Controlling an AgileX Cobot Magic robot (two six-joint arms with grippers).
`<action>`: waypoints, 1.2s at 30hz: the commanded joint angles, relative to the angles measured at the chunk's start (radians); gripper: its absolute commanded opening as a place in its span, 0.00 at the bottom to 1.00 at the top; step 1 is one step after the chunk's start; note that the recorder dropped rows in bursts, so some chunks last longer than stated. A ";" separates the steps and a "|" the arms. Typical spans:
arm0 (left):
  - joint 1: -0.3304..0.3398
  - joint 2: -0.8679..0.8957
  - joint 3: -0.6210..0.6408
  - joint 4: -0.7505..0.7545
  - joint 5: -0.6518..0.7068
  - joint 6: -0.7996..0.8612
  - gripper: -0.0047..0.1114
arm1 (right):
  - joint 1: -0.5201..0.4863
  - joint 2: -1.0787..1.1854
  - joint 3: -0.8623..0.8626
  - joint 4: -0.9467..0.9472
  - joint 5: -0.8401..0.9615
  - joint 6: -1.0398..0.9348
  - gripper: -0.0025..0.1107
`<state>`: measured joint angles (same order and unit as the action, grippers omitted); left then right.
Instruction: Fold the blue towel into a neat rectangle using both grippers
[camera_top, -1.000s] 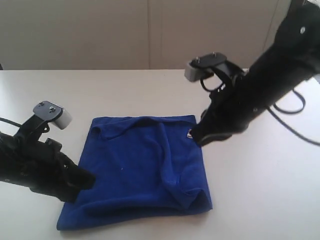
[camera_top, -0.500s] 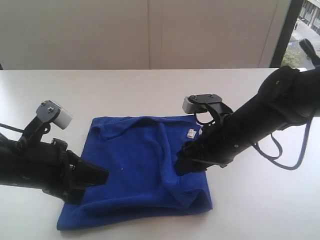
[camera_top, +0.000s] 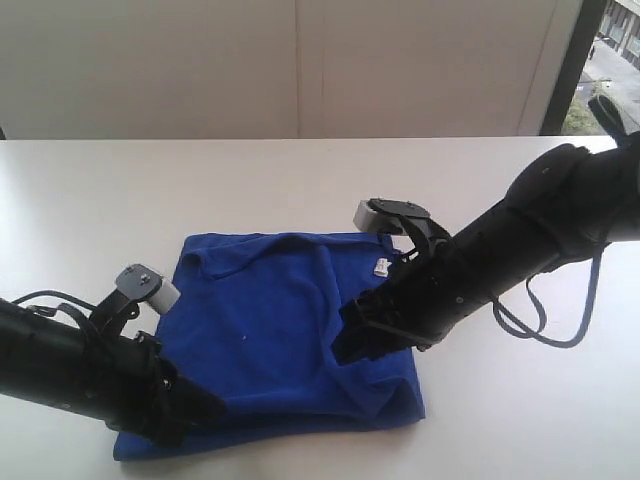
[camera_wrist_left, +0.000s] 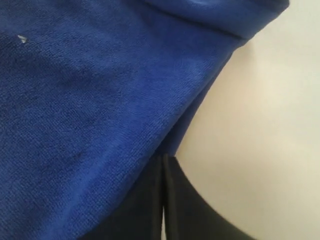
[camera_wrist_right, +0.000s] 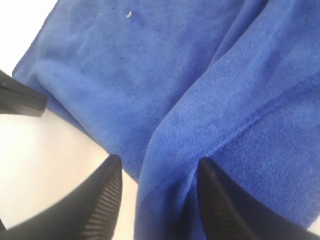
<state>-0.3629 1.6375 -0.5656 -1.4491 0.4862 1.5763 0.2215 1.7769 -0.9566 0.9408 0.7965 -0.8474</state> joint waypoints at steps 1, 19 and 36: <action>0.002 0.031 0.007 -0.070 -0.018 0.071 0.04 | -0.001 0.032 0.000 0.006 0.037 -0.014 0.41; 0.002 0.031 0.007 -0.075 -0.118 0.080 0.04 | -0.003 0.052 -0.001 -0.038 0.010 -0.040 0.02; 0.002 0.031 0.033 -0.061 -0.126 0.077 0.04 | -0.003 -0.021 -0.001 -0.315 -0.211 0.171 0.02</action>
<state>-0.3629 1.6704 -0.5436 -1.5057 0.3405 1.6529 0.2215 1.7661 -0.9566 0.6512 0.6395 -0.6951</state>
